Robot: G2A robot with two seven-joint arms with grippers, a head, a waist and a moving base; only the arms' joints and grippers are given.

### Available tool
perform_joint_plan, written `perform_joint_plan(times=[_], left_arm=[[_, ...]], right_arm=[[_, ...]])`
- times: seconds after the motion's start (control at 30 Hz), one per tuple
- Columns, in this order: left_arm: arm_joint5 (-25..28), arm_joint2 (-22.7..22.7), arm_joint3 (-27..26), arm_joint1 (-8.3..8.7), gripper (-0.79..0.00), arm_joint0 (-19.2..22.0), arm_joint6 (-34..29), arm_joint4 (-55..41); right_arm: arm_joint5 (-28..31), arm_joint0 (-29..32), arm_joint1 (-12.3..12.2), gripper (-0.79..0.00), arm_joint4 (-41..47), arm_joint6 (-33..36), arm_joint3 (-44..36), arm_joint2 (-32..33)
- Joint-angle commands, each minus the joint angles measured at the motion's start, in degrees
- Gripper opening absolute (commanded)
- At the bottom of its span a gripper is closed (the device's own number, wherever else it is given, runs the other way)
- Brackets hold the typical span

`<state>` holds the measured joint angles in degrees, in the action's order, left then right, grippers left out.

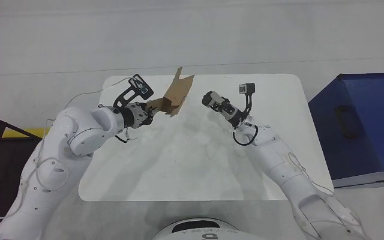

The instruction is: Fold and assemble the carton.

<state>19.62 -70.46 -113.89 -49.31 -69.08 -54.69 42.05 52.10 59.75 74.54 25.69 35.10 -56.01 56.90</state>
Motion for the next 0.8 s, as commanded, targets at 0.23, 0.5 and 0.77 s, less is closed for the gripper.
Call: perform_joint_plan(times=[0.23,0.5,0.77], left_arm=[[0.8,-0.7,-2.2,0.33,-0.785,-3.4,-0.6,0.7],[2.9,-0.7,-3.5,0.56,-0.785,-4.9,-3.2,-2.6],[1.8,-1.3,-3.6,0.63,-0.785,-5.2,-2.9,-3.5]], right_arm=[[2.5,-0.7,0.4,-0.129,7.0,6.5,1.3,-0.5],[-0.8,-1.7,1.1,-0.151,15.4,13.3,1.7,-1.5],[-2.5,-2.3,1.1,-0.259,14.4,19.6,2.6,-2.7]])
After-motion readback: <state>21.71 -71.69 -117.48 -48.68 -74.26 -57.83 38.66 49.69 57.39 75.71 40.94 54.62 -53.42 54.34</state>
